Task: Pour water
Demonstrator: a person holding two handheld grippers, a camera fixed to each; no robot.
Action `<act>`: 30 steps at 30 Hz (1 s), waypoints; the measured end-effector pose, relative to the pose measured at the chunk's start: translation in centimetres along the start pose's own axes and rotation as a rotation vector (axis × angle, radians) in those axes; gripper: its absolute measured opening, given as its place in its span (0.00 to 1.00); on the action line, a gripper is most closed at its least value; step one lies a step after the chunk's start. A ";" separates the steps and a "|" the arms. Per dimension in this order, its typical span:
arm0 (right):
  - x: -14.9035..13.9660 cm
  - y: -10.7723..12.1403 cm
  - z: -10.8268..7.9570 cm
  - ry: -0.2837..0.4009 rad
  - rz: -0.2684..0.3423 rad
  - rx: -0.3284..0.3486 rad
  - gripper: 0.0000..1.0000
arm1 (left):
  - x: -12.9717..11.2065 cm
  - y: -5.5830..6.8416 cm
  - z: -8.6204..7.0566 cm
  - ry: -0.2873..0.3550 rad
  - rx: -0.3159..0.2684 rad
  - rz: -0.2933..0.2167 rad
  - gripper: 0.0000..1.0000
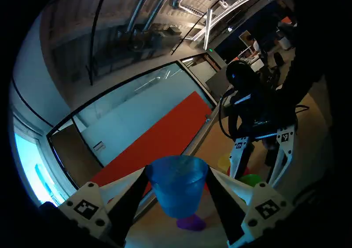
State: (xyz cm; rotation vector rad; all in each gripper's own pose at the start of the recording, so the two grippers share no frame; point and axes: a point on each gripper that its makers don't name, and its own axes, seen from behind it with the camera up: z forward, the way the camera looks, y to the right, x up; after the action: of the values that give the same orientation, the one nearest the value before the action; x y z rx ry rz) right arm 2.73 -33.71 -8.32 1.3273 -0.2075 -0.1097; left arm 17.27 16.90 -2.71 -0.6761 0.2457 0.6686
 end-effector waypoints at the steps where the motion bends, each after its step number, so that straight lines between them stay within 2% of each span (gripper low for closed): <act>1: 0.0 0.0 0.0 0.000 -0.001 0.000 0.93 | 0.0 0.0 -0.1 0.000 0.001 0.004 0.88; 30: 1.1 0.2 0.5 0.018 -0.013 0.002 0.93 | 0.3 0.1 -0.2 -0.008 -0.002 0.117 0.88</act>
State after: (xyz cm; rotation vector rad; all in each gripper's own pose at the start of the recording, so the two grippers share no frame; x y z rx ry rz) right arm 3.70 -34.39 -7.92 1.3315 -0.1837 -0.1086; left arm 17.43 17.03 -3.06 -0.6647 0.2789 0.7839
